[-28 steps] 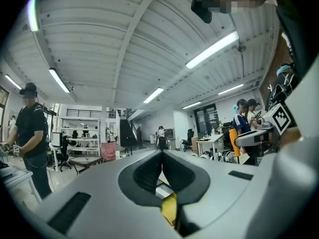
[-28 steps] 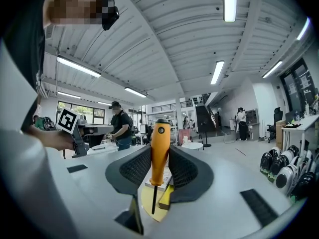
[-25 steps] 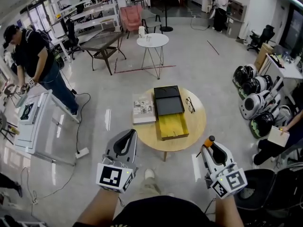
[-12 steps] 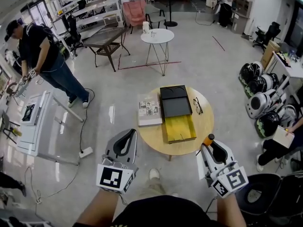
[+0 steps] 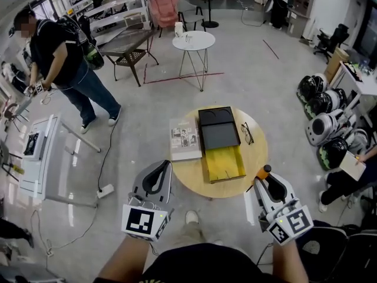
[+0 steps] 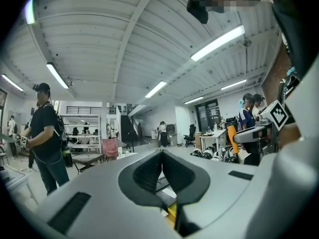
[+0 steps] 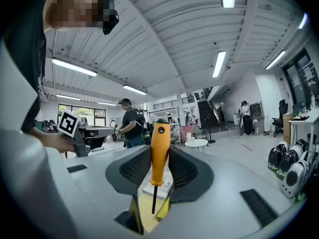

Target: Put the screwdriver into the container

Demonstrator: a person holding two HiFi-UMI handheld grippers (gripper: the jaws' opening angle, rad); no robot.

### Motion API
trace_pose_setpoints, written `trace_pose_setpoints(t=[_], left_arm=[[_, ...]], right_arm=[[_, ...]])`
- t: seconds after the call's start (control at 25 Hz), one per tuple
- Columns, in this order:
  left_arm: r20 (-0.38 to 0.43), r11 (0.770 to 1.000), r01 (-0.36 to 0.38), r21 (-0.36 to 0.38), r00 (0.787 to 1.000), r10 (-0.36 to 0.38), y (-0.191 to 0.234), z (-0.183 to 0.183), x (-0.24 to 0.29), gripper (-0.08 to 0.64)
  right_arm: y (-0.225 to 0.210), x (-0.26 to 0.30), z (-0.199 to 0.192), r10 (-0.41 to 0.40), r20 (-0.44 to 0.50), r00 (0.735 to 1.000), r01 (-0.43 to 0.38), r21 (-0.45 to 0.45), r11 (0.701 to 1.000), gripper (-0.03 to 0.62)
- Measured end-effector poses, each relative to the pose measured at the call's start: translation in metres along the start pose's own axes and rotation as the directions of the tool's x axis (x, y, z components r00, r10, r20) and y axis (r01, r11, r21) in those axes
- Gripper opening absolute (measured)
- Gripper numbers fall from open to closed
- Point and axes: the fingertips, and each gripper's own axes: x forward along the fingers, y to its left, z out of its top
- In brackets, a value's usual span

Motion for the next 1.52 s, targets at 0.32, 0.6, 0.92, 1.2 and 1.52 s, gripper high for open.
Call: trace_pose_setpoints(t=[0.32, 0.6, 0.92, 1.2, 1.52], left_arm=[[0.013, 1.0, 0.029, -0.001, 0.999, -0.029, 0.011, 0.005, 0.029, 0.017], [0.016, 0.997, 0.077, 0.006, 0.997, -0.077, 0.017, 0.011, 0.061, 0.017], [0.027, 0.99, 0.143, 0.013, 0.989, -0.144, 0.022, 0.017, 0.094, 0.017], [0.046, 0.986, 0.167, 0.012, 0.985, -0.167, 0.037, 0.018, 0.113, 0.017], [0.062, 0.982, 0.187, 0.026, 0.98, -0.189, 0.058, 0.021, 0.125, 0.017]], right_arm=[[-0.012, 0.027, 0.015, -0.011, 0.016, 1.0, 0.011, -0.012, 1.0, 0.123], [-0.026, 0.04, 0.021, -0.049, 0.02, 0.999, 0.049, -0.001, 0.999, 0.123], [-0.04, 0.053, 0.029, -0.1, 0.026, 0.995, 0.1, 0.004, 0.995, 0.123], [-0.045, 0.069, 0.038, -0.129, 0.034, 0.991, 0.129, -0.002, 0.992, 0.123], [-0.04, 0.091, 0.047, -0.147, 0.042, 0.988, 0.148, -0.008, 0.989, 0.123]])
